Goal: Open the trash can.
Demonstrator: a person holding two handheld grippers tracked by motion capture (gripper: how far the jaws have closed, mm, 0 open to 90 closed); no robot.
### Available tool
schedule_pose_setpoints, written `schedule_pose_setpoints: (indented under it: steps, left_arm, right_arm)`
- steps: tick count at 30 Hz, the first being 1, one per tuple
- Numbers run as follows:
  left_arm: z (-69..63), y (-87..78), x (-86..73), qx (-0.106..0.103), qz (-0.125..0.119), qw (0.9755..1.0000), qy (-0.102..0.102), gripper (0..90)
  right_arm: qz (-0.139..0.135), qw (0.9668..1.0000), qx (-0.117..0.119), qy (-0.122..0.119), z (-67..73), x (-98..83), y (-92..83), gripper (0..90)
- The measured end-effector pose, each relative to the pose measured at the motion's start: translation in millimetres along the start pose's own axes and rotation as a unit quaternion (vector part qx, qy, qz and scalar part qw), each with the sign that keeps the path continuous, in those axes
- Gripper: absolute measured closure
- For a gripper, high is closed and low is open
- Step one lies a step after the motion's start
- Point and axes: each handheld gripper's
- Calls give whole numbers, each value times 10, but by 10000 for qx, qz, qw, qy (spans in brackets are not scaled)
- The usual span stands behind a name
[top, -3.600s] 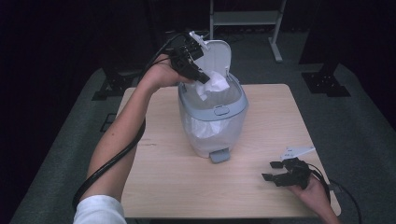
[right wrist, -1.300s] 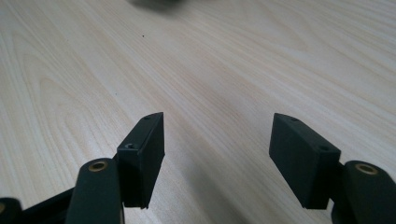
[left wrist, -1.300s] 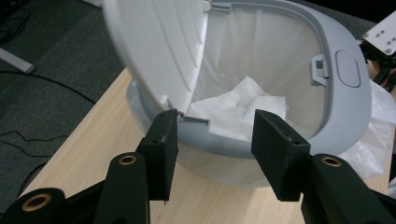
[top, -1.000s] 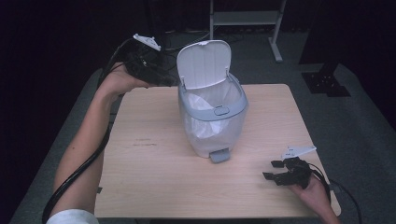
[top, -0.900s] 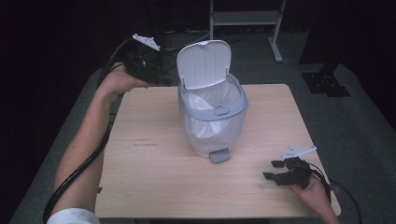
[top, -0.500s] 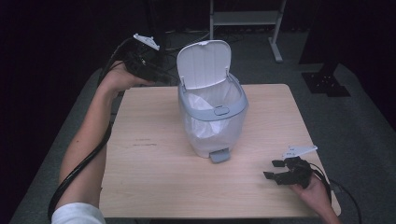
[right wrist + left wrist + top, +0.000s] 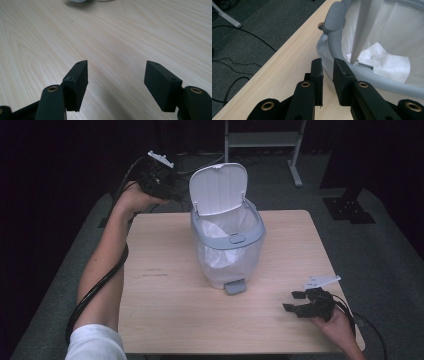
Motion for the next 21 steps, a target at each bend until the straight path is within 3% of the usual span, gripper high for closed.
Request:
schedule_pose_setpoints:
  steps: [10, 16, 21]
  left_arm:
    - [12, 25, 162, -18, -173, 9998, 59, 777]
    - [26, 92, 219, -140, -359, 9993, -31, 777]
    - [1, 130, 289, -236, -421, 9988, 59, 778]
  right_arm:
    - [13, 10000, -3, -2, -3, 1, 4, 346]
    - [-1, 10000, -3, -1, 0, 1, 0, 346]
    - [10, 10000, -6, 36, -2, -3, -10, 346]
Point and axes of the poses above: each handheld gripper's, and its own axes: y roughly forward along the jaws, x roughly out of its top, z roughly to its left, and after that the axes turned 1 degree about z, right-handed
